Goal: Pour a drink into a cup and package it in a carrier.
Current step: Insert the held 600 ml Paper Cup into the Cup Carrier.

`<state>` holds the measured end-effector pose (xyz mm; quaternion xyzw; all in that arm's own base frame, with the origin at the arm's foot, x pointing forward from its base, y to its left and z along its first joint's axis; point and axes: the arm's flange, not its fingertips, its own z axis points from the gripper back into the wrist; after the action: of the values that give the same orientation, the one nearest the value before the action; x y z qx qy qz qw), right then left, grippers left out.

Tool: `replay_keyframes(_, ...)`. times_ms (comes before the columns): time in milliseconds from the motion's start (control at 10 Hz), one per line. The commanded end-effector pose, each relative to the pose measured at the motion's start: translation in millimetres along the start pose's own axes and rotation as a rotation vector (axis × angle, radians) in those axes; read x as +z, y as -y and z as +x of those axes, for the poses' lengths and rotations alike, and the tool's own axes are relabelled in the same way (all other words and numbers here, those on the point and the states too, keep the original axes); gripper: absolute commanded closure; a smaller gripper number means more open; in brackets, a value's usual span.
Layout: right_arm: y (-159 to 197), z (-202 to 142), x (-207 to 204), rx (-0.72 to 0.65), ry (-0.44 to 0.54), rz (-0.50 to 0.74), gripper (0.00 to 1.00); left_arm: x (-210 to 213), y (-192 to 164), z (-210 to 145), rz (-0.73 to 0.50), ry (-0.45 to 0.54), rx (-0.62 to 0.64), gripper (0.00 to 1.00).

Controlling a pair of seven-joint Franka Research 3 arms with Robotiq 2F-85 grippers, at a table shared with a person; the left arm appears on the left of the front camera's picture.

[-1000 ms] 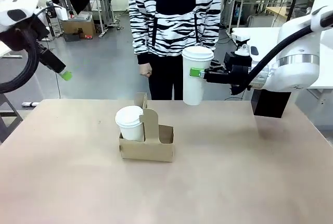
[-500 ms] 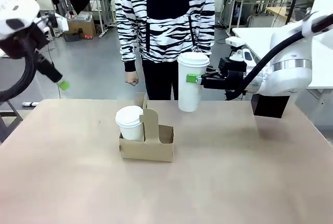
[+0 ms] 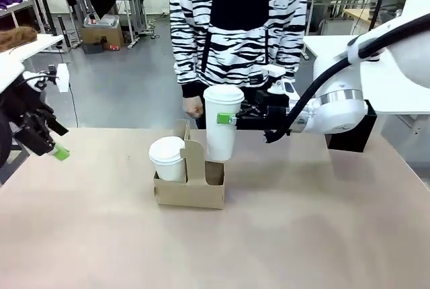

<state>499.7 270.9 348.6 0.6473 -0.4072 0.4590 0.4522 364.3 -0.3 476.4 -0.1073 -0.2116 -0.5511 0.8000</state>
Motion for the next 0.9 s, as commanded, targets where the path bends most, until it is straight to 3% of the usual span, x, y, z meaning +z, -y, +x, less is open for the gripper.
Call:
replay_keyframes(0, 4, -6, -11, -0.034, -0.025, 0.052, 0.12, 3, -1, 14, 0.047, -0.028, 0.022, 0.0)
replay_keyframes(800, 5, -68, -16, 0.007, -0.016, 0.065, 0.12, 3, -1, 14, 0.047, -0.028, 0.022, 0.0)
